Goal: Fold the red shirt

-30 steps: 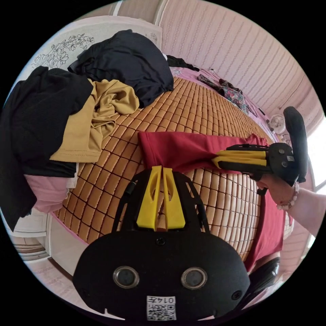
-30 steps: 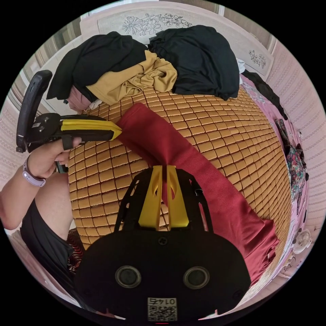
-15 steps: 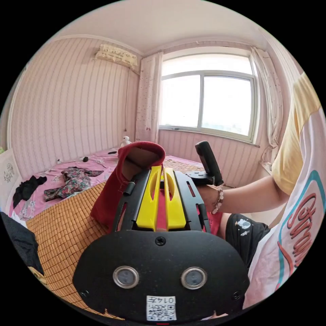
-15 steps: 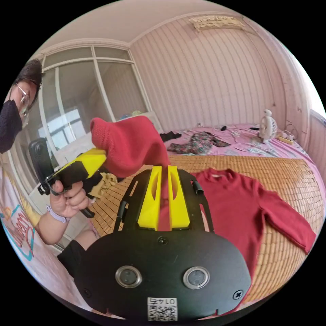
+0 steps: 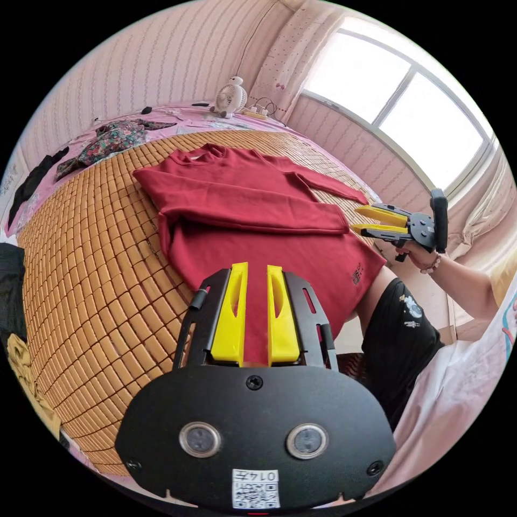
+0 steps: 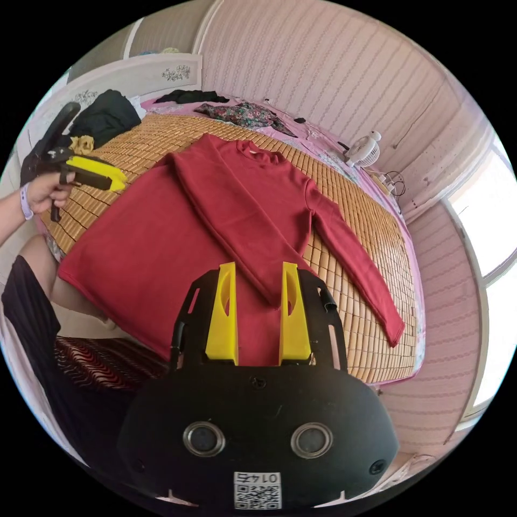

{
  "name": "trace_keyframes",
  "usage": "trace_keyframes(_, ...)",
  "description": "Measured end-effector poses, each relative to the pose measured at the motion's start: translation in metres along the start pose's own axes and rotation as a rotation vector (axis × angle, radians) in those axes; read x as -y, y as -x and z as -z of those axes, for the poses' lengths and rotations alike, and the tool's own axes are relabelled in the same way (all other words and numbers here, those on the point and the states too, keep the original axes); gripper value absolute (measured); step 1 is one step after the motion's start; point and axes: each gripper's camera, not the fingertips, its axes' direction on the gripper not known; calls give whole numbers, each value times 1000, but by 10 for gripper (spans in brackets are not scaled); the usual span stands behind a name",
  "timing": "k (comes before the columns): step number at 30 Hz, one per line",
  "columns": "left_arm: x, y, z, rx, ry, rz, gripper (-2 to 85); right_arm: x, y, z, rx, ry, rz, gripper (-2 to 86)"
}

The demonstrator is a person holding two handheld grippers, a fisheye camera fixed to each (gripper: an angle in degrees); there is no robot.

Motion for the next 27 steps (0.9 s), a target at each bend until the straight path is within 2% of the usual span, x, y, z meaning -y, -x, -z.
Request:
trace_keyframes(4, 40, 31, -16, 91, -10, 54, 63, 11, -3, -57, 69, 235, 20, 47)
trace_keyframes(7, 73, 54, -41, 153, 26, 118, 71, 15, -11, -46, 89, 210, 31, 27)
trace_keyframes(12, 106, 74, -76, 117, 64, 224, 75, 21, -27, 23, 173, 79, 10, 23)
trace_keyframes(15, 115, 75, -92, 147, 141, 161, 60, 8, -15, 29, 251, 126, -4, 20)
trace_keyframes(18, 118, 81, -90, 137, 139, 160, 45, -11, 6, -2, 287, 206, -4, 41)
trace_keyframes(21, 117, 92, -80, 128, 129, 199, 36, -20, 15, -16, 417, 253, -10, 62)
trace_keyframes(24, 113, 98, -83, 117, 147, 215, 36, -23, -1, 0, 479, 211, -38, 82)
trace_keyframes(27, 119, 96, -88, 128, 163, 217, 36, -39, -57, 24, 585, -15, -304, 85)
